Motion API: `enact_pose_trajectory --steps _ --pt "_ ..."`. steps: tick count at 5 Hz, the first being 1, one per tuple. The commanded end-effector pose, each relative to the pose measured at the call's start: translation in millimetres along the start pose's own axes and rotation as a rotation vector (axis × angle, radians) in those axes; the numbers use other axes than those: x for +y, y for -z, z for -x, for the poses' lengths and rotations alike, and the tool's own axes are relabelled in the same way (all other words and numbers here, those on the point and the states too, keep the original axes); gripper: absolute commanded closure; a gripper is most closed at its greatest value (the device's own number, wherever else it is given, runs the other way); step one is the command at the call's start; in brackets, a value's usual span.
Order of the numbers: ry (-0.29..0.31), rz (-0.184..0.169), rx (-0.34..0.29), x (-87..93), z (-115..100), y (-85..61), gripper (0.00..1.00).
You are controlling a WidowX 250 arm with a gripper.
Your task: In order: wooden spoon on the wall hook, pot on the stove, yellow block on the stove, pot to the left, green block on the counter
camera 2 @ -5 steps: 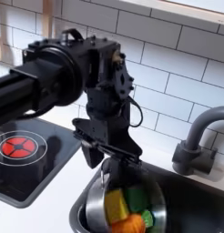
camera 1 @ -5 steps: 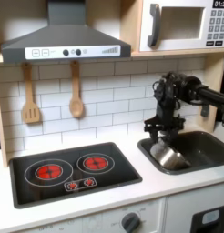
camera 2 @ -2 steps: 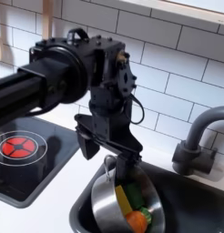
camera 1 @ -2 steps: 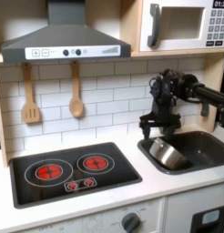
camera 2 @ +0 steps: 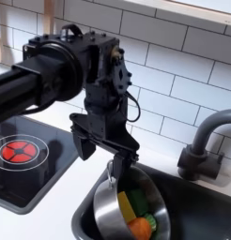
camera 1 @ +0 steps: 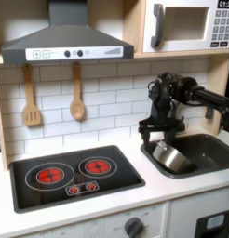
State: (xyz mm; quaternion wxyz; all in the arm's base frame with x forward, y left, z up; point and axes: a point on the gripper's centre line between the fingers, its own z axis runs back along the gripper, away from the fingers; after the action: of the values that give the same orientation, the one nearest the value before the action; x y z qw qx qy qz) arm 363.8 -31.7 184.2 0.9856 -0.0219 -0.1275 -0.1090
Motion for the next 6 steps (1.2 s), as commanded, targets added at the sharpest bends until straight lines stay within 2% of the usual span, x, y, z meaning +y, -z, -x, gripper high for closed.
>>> enact_pose_trajectory --steps 1,4,5,6 --pt "-0.006 -0.026 -0.003 3.3 -3.7 6.8 0.00" --pt "0.004 -0.067 -0.018 9.7 -4.0 18.6 0.00" --pt "0.002 -0.070 0.025 11.0 1.4 32.9 0.00" --pt "0.015 -0.093 0.033 10.5 2.2 37.1 0.00"
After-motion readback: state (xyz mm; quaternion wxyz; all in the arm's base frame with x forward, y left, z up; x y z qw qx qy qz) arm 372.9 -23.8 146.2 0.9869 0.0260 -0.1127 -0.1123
